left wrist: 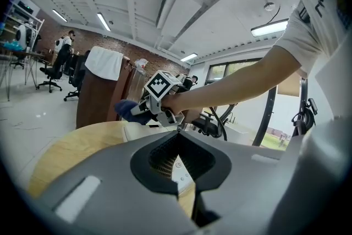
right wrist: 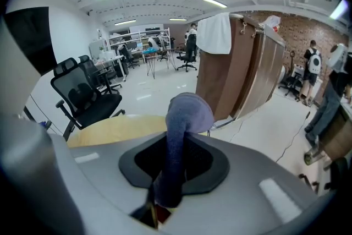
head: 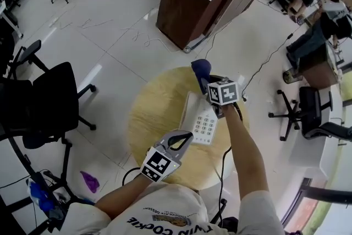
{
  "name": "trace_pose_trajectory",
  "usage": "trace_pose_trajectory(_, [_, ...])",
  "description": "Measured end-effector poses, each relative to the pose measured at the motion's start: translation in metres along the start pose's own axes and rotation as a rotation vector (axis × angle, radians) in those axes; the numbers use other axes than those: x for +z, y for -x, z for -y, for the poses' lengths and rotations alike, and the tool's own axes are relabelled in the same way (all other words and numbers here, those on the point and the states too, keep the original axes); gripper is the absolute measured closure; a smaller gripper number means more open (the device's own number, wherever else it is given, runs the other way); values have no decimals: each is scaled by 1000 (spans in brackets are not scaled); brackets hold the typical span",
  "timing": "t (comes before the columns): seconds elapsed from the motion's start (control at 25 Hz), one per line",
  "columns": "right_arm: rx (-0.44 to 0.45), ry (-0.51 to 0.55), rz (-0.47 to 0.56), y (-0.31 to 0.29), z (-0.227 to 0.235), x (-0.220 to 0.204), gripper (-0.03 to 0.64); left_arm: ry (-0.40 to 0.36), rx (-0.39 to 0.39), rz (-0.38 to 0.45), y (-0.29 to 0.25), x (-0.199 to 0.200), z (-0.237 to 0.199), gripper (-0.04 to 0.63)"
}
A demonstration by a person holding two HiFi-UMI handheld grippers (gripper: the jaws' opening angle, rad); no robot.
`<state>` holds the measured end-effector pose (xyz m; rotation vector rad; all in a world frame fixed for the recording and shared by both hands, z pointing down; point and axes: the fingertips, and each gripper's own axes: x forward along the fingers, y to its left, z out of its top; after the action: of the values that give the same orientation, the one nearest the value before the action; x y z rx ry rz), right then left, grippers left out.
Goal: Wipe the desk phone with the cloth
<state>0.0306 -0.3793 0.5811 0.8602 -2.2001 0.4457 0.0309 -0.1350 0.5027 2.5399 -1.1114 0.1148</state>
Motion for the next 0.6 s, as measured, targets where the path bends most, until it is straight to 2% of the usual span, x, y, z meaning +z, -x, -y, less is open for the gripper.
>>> trace_pose_trajectory(0.36, [96, 67, -5, -27, -50, 24, 549, 19, 52, 8, 10, -2, -13, 604])
trace_pose_trajectory(0.6, [127, 93, -19, -36, -72, 27, 549, 41, 88, -5, 20, -12, -27, 604])
